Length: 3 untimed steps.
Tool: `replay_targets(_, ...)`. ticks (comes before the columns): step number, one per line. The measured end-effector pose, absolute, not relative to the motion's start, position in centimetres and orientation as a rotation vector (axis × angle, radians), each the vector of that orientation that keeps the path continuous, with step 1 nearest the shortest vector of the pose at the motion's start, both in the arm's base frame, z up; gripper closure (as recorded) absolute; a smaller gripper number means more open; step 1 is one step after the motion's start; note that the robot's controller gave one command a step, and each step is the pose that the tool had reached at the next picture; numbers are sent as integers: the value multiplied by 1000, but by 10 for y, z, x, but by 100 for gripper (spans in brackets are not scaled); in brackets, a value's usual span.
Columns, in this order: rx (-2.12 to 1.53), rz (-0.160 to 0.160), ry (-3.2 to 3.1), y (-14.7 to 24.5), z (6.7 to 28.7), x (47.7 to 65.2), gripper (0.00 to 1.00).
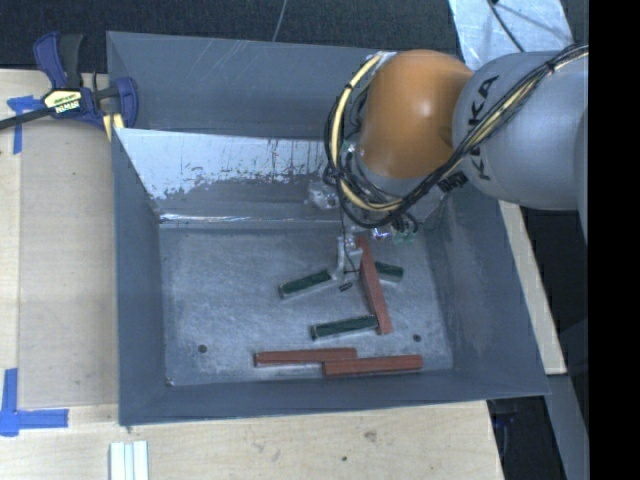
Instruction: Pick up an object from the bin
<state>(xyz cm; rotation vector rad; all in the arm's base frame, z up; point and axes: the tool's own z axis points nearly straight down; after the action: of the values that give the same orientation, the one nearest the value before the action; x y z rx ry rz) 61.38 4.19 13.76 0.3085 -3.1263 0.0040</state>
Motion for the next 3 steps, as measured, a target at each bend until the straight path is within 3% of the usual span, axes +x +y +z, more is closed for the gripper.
replay_targets(1,495,0,-3104,55,70,600,0)
replay_targets(2,369,-3,-3128,45,72,610,100)
replay_targets(3,368,-3,-3128,44,72,610,100)
